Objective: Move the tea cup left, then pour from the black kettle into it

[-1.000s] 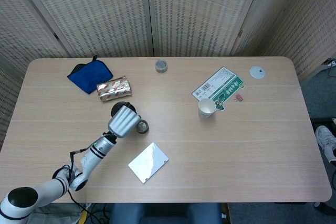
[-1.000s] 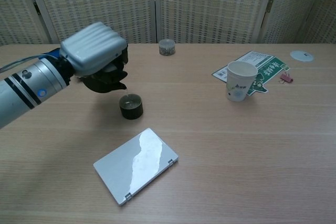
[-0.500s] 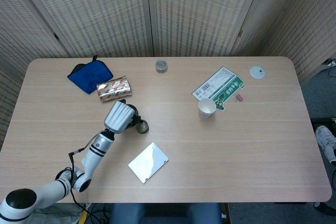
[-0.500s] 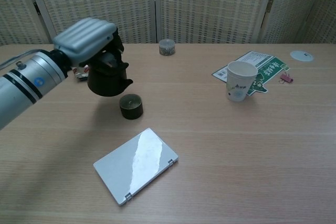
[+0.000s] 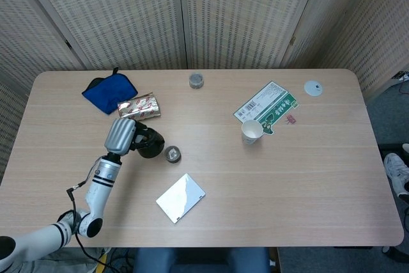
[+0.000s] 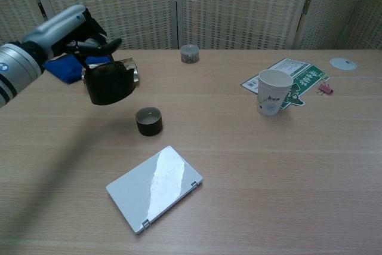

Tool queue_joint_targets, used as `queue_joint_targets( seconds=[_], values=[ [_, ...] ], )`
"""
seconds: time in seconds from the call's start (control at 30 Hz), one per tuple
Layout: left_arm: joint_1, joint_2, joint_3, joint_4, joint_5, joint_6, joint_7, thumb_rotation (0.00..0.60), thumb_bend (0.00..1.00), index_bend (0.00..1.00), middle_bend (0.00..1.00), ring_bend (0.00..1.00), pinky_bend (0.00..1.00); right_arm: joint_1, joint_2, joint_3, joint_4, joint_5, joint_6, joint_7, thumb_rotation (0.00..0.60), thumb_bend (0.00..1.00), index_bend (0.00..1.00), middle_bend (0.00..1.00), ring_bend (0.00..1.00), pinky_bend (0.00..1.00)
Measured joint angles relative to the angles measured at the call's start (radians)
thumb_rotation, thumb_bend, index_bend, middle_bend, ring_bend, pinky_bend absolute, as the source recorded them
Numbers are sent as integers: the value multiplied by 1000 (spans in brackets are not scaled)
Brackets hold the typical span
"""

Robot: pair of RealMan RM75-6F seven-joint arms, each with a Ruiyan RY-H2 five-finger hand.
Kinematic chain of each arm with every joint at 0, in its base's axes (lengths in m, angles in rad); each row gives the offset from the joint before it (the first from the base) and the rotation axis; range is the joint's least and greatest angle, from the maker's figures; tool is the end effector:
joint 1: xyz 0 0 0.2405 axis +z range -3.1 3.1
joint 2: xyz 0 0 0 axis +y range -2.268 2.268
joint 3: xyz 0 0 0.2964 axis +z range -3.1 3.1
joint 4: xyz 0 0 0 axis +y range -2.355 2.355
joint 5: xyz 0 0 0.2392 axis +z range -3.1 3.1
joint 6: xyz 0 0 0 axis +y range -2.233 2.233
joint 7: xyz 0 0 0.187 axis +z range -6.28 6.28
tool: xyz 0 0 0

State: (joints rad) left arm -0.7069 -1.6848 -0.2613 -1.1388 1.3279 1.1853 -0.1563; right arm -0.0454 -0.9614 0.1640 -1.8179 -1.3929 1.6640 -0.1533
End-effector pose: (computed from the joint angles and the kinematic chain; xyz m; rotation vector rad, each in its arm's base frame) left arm -0.1824 0.4590 -0.0221 -1.5215 -0.9914 -1.3759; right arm -0.3431 -0.2019 0.2414 1.1166 -0.7289 0.8380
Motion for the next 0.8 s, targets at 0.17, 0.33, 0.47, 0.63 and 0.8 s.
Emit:
queue_joint_targets(
  seconds=[0.17, 0.33, 0.47, 0.63, 0.8],
  values=[
    [29, 30, 9, -6, -7, -3, -18, 253, 357, 1000, 1000, 1000, 652, 4, -2, 0, -1, -2, -5, -2, 600, 257, 259, 242, 159, 186],
    [48, 44, 26, 9, -2, 0, -16, 221, 283, 1000, 1000, 1000, 652, 10, -4, -1, -1, -3, -14, 0, 600, 257, 259, 242, 159, 186],
    [60, 56, 45, 33, 12, 3, -8, 148, 229, 1000, 1000, 1000, 652, 15, -6, -1, 0, -4, -20, -1, 600, 256, 259, 242, 159, 186],
    [74, 63, 73, 73, 33, 8, 7, 101, 201, 1000, 1000, 1000, 651, 23, -12, -2, 3, -4, -32, -3, 600, 256, 259, 242, 159, 186],
    [90, 58, 102, 138, 58, 18, 16, 103, 190, 1000, 1000, 1000, 651, 31, -17, -2, 4, -6, -39, -9, 600, 257, 259, 242, 159, 186]
  ],
)
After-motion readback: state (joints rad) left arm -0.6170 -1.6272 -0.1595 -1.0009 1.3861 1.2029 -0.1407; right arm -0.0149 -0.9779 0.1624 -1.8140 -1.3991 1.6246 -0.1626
